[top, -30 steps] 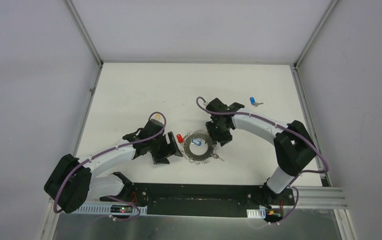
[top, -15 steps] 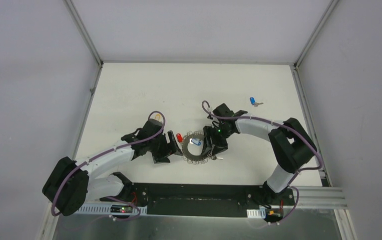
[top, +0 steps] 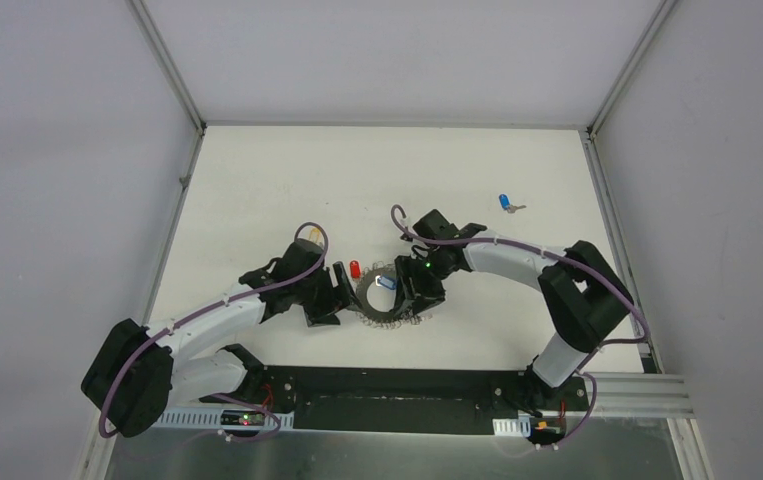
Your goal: Put the keys on the keyring
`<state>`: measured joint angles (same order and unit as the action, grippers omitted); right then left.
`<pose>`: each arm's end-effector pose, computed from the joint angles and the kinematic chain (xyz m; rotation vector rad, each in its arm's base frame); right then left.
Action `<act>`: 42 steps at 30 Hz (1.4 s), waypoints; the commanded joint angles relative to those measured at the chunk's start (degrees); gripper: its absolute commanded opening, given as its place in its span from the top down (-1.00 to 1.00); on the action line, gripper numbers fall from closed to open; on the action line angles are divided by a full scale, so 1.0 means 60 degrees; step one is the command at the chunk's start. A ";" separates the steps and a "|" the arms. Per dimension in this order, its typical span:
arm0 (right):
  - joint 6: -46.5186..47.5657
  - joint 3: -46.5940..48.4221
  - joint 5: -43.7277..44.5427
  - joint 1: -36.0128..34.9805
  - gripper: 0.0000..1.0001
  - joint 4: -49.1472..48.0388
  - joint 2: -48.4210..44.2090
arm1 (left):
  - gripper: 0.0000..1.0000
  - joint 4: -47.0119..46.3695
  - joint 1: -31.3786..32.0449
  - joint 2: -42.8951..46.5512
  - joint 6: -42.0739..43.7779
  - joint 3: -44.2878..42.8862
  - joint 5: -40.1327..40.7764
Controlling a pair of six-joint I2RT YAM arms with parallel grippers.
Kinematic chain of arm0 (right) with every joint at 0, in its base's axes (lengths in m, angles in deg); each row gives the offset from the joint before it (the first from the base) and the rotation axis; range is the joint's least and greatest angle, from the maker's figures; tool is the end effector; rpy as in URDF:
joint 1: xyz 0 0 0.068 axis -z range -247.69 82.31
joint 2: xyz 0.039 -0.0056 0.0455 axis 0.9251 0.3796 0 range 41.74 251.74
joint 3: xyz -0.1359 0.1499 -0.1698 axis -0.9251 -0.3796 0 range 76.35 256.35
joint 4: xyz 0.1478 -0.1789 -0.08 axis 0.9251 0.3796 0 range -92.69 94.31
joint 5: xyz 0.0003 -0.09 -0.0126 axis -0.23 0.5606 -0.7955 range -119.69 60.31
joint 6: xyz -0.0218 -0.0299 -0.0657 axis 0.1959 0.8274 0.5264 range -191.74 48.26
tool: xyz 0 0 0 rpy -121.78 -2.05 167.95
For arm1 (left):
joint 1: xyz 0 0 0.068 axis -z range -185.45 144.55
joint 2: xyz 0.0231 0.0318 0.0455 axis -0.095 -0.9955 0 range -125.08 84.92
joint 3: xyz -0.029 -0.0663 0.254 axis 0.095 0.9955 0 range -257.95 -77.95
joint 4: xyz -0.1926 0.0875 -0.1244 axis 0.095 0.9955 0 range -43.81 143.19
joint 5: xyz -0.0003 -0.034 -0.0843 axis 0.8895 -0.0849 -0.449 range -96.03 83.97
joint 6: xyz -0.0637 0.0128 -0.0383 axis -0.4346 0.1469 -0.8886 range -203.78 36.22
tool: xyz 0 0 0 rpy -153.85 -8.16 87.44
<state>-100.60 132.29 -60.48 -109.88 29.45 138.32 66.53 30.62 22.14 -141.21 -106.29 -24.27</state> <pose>0.1998 0.2251 0.1412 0.4614 -2.8958 -0.9143 0.1520 -0.1353 0.1510 -0.3773 2.7688 -0.9522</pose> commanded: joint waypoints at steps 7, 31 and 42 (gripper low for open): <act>0.0544 0.0652 0.1618 0.0001 -0.10 0.0942 -0.1130 | -0.14 -0.0753 0.0230 -0.0481 0.0227 -0.0255 -0.0340; -0.0369 -0.1046 0.0199 0.0881 -0.10 -0.0951 -0.0700 | 0.25 0.0267 0.2600 -0.2052 0.1380 -0.3359 0.1155; -0.0369 -0.0486 0.0199 -0.0325 -0.10 -0.1825 0.0815 | 0.36 0.0477 0.2718 0.0285 0.1203 -0.2348 0.2801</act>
<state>-103.18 128.29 -61.42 -108.97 22.85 139.39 69.11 46.36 16.56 -133.69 -122.83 -13.82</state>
